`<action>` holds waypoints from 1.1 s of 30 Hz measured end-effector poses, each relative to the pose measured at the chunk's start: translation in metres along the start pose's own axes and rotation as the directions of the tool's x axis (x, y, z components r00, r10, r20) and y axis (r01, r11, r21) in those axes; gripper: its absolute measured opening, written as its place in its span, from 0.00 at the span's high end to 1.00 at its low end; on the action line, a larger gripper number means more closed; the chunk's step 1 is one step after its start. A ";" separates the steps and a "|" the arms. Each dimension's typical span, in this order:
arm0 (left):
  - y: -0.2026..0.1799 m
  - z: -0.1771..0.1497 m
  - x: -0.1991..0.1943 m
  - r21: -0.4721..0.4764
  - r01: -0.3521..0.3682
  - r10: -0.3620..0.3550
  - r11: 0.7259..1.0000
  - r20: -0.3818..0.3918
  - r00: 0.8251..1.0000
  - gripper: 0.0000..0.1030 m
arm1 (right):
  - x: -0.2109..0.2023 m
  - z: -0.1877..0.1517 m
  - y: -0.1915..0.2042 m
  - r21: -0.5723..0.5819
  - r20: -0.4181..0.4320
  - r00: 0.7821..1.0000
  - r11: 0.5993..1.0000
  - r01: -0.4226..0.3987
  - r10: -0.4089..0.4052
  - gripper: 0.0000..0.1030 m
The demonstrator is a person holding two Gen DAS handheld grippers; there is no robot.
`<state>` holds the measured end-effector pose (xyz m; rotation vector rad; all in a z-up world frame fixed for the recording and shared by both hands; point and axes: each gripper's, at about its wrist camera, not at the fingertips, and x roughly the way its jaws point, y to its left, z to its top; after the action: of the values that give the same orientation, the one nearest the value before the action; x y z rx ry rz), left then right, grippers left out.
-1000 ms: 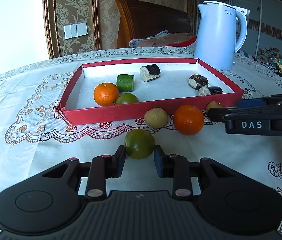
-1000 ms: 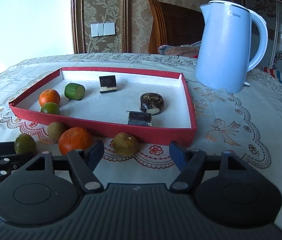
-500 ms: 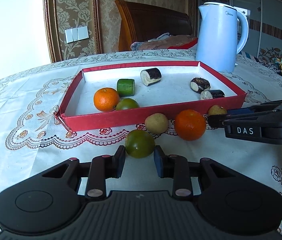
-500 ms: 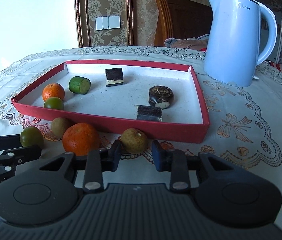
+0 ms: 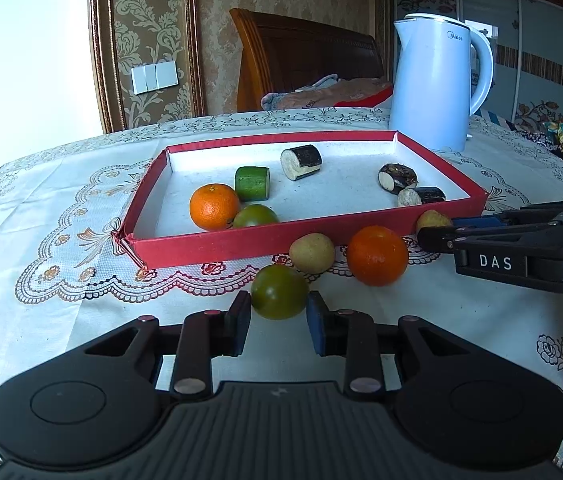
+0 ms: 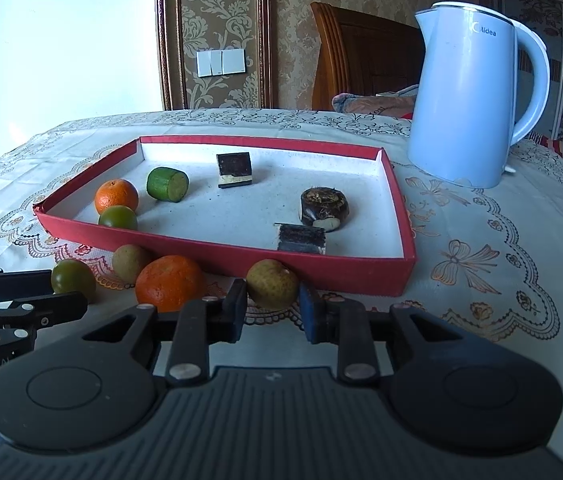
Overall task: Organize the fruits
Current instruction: 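Move the left tool to the green lime while the right tool approaches a brown round fruit, then close the left tool on the green lime while the right tool grasps the brown fruit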
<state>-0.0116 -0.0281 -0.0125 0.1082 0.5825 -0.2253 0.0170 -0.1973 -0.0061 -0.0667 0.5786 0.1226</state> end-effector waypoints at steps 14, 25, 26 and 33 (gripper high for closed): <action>0.001 0.000 -0.007 0.000 -0.005 0.005 1.000 0.041 0.999 0.73 | -0.011 -0.001 -0.003 0.019 0.048 0.999 1.000 0.005 -0.005 0.74; 0.009 0.005 -0.016 -0.052 -0.011 0.015 0.999 0.094 0.995 0.90 | -0.013 -0.001 -0.006 0.037 0.060 0.998 0.999 0.008 -0.010 0.74; 0.009 0.005 -0.018 -0.049 -0.018 0.023 0.999 0.102 0.995 0.92 | -0.014 -0.001 -0.006 0.038 0.063 0.998 0.999 0.009 -0.011 0.74; 0.009 0.003 -0.024 -0.034 -0.005 0.009 0.999 0.098 0.995 0.90 | -0.014 -0.001 -0.006 0.040 0.060 0.998 0.999 -0.001 -0.002 0.74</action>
<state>-0.0271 -0.0158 0.0039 0.0658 0.4883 -0.2127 0.0060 -0.2051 0.0007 -0.0240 0.5212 0.1122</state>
